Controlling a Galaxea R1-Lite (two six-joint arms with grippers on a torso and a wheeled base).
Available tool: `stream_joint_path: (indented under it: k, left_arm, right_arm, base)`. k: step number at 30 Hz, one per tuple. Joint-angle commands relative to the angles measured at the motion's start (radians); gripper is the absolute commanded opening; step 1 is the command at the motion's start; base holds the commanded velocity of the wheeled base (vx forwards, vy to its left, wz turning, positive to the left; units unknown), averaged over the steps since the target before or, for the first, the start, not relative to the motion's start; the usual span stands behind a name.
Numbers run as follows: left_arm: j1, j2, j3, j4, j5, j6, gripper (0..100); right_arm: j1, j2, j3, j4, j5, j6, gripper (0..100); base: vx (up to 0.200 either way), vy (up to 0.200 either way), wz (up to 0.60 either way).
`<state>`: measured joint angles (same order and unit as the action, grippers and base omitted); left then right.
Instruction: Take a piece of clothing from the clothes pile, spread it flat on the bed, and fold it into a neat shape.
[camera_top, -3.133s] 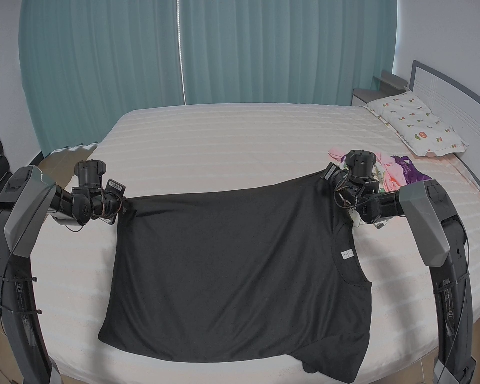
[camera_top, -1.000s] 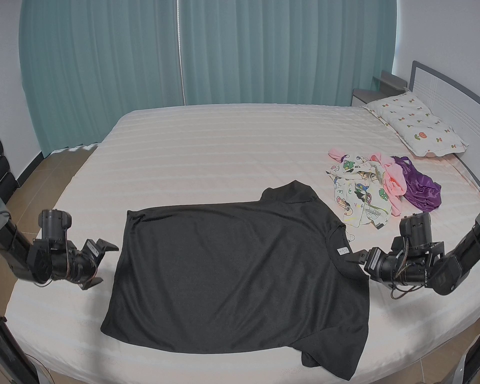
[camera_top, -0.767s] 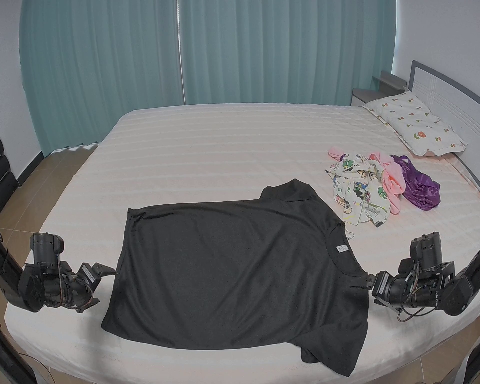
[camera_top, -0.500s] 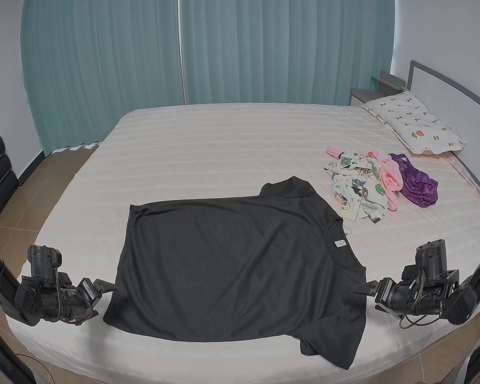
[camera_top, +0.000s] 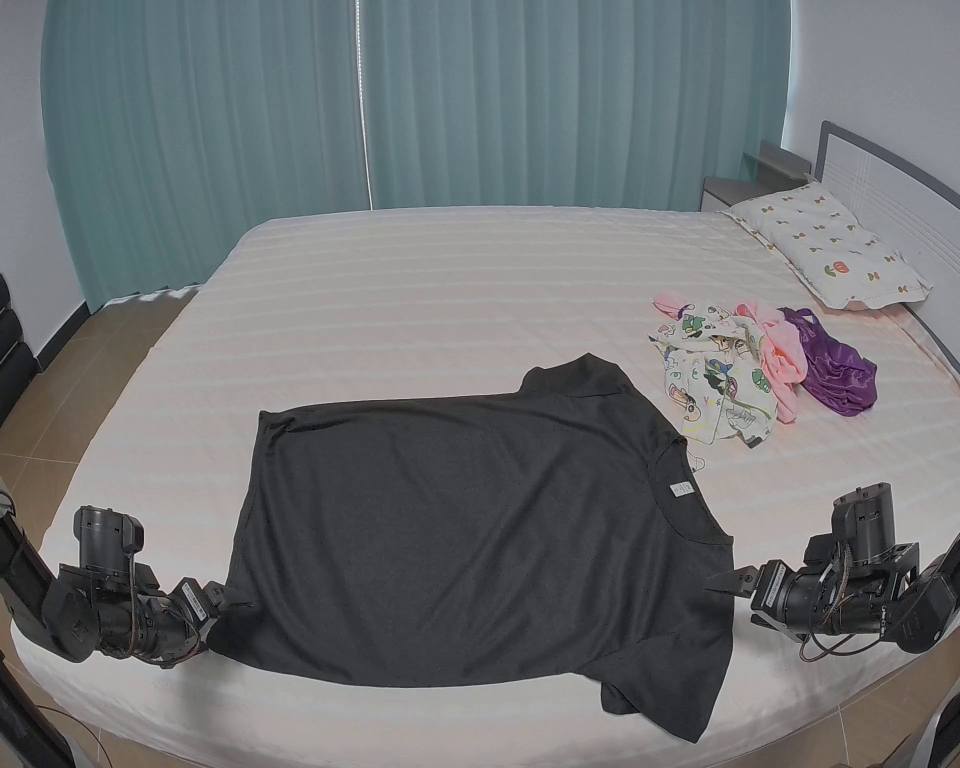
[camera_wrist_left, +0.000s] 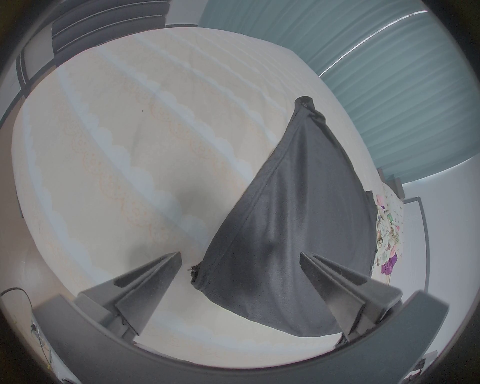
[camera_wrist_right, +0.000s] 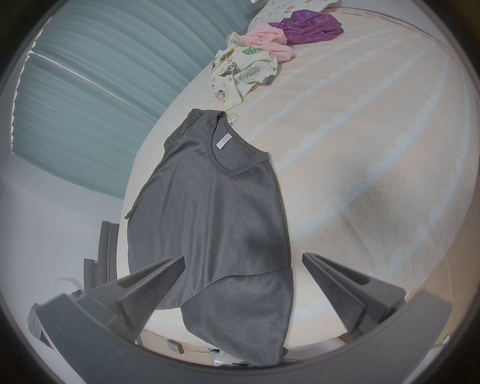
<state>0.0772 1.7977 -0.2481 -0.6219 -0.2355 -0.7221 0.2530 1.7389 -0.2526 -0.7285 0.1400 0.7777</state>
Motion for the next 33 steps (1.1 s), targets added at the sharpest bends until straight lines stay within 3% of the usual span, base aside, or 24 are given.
stream_joint_path:
  k: [1, 3, 4, 13, 18, 27, 28, 33]
  left_arm:
    - [-0.019, 0.034, 0.004, -0.001, 0.002, -0.002, 100]
    - [-0.036, 0.032, 0.004, -0.001, 0.004, -0.008, 100]
    - [-0.037, 0.026, 0.004, -0.001, 0.004, -0.008, 0]
    - [-0.03, -0.006, -0.01, -0.007, 0.012, -0.034, 0]
    - [-0.027, -0.058, -0.036, -0.018, 0.01, -0.117, 0]
    - [-0.011, -0.069, -0.048, -0.016, 0.009, -0.125, 0]
    - [-0.011, -0.07, -0.048, -0.016, 0.009, -0.125, 0]
    - [-0.008, -0.069, -0.05, -0.018, 0.007, -0.126, 0]
  right_arm:
    - [0.0, 0.004, 0.001, 0.0, 0.001, 0.0, 100]
    - [0.0, 0.004, 0.001, 0.0, 0.003, 0.0, 100]
    - [0.0, 0.005, 0.001, 0.0, 0.006, 0.0, 100]
    - [0.0, 0.073, -0.016, -0.002, 0.036, 0.0, 100]
    - [-0.008, 0.133, -0.042, -0.002, 0.044, -0.006, 100]
    - [-0.008, 0.148, -0.054, -0.002, 0.044, -0.008, 100]
    - [-0.008, 0.151, -0.056, -0.002, 0.046, -0.006, 0]
    - [-0.012, 0.183, -0.106, -0.002, 0.039, 0.0, 0]
  base:
    - [0.0, 0.0, 0.0]
    - [0.0, 0.0, 0.0]
    - [0.0, 0.0, 0.0]
    - [0.0, 0.0, 0.0]
    - [0.0, 0.0, 0.0]
    - [0.0, 0.0, 0.0]
    - [0.0, 0.0, 0.0]
    - [0.0, 0.0, 0.0]
